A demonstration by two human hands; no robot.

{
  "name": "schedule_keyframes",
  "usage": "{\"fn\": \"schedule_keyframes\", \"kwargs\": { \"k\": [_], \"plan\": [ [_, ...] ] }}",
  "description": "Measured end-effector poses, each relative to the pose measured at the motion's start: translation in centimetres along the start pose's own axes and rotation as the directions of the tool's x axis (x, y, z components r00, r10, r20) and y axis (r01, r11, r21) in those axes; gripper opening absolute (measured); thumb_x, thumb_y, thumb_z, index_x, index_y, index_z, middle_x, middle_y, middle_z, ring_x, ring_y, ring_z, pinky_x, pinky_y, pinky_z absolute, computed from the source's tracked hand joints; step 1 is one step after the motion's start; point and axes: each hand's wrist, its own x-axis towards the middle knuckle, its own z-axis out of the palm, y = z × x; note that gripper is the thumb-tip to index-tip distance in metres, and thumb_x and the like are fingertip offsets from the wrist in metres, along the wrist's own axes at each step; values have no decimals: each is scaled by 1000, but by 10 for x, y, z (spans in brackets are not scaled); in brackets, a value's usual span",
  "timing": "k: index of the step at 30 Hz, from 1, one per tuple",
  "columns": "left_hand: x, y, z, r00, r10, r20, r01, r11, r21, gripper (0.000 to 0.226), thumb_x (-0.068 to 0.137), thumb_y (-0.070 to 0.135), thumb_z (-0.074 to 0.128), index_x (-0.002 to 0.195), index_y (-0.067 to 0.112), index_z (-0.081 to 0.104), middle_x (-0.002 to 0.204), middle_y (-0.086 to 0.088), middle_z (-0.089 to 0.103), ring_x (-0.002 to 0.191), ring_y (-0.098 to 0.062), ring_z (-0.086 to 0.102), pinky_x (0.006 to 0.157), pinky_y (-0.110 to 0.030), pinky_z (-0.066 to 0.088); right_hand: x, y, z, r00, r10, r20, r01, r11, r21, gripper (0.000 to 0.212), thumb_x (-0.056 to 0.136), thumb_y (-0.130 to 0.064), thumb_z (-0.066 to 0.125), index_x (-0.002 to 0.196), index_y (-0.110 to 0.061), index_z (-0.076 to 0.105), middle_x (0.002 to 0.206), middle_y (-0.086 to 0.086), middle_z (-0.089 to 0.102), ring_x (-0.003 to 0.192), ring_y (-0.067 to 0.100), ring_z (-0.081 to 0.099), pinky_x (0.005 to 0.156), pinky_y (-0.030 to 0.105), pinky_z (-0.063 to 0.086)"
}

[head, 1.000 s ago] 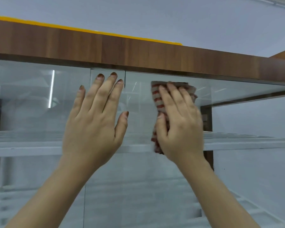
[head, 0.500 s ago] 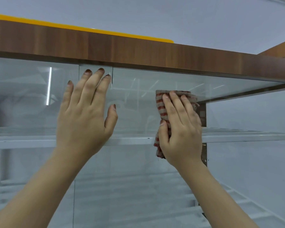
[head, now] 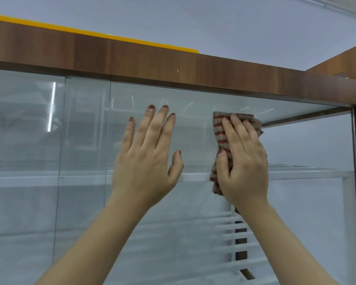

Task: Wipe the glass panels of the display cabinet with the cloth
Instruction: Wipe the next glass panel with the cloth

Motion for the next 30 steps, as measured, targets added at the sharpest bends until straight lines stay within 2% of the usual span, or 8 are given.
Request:
{"fn": "schedule_keyframes", "kwargs": {
  "k": [3, 7, 12, 15, 17, 22, 27, 30],
  "plan": [
    [-1, 0, 1, 1000, -3, 3, 3, 1000, 2, 63, 87, 36, 35, 142, 6, 31, 150, -10, 29, 140, -25, 20, 113, -42, 7, -12, -10, 2, 998, -54, 16, 54, 999, 0, 53, 89, -27, 37, 141, -15, 39, 147, 3, 37, 138, 21, 28, 108, 50, 30],
    [-2, 0, 1, 1000, -6, 18, 6, 1000, 13, 63, 88, 37, 33, 143, 7, 29, 151, -10, 27, 140, -25, 19, 113, -42, 7, 4, 0, -1, 989, -135, 56, 134, 991, 20, 54, 88, -28, 39, 140, -18, 40, 147, 1, 38, 137, 20, 29, 109, 46, 29],
    [-2, 1, 1, 1000, -15, 13, 15, 1000, 23, 63, 88, 38, 32, 143, 8, 29, 151, -9, 27, 141, -25, 18, 114, -43, 8, 16, 45, -12, 1000, -13, 21, 13, 1000, 1, 54, 89, -30, 36, 141, -17, 39, 147, 1, 36, 139, 19, 26, 112, 40, 22],
    [-3, 2, 2, 1000, -19, 9, 19, 999, 34, 63, 88, 38, 32, 143, 7, 30, 151, -9, 27, 141, -25, 18, 114, -44, 9, -5, 54, -16, 999, 35, -11, -35, 999, 1, 54, 88, -28, 36, 140, -14, 39, 147, 3, 37, 139, 20, 26, 112, 44, 26],
    [-3, 2, 2, 1000, -22, 13, 22, 999, 36, 63, 88, 38, 32, 143, 7, 30, 151, -9, 28, 141, -24, 18, 114, -44, 8, -15, 47, -14, 999, 26, -26, -26, 1000, 0, 54, 88, -27, 37, 140, -13, 40, 146, 4, 38, 138, 21, 28, 111, 46, 27],
    [-3, 2, 1, 999, -27, 25, 26, 999, 35, 63, 88, 38, 31, 144, 7, 29, 152, -10, 26, 141, -25, 18, 114, -44, 8, 2, 35, -10, 993, -114, 32, 113, 993, 25, 53, 87, -27, 39, 139, -17, 42, 145, 2, 40, 137, 22, 31, 110, 46, 28],
    [-3, 2, 1, 999, -18, 28, 17, 999, 37, 64, 89, 38, 30, 144, 8, 27, 152, -10, 25, 141, -25, 17, 114, -40, 3, 22, 67, -19, 998, -55, 25, 55, 998, 5, 53, 88, -29, 35, 139, -16, 41, 146, 2, 39, 138, 19, 27, 112, 39, 21],
    [-2, 2, 2, 999, -21, 24, 21, 999, 29, 64, 89, 38, 30, 144, 7, 27, 152, -10, 25, 141, -26, 17, 114, -39, 2, 9, 84, -25, 1000, 15, -5, -15, 1000, 2, 54, 88, -28, 34, 140, -14, 40, 146, 3, 38, 138, 21, 27, 112, 38, 22]
  ]
}}
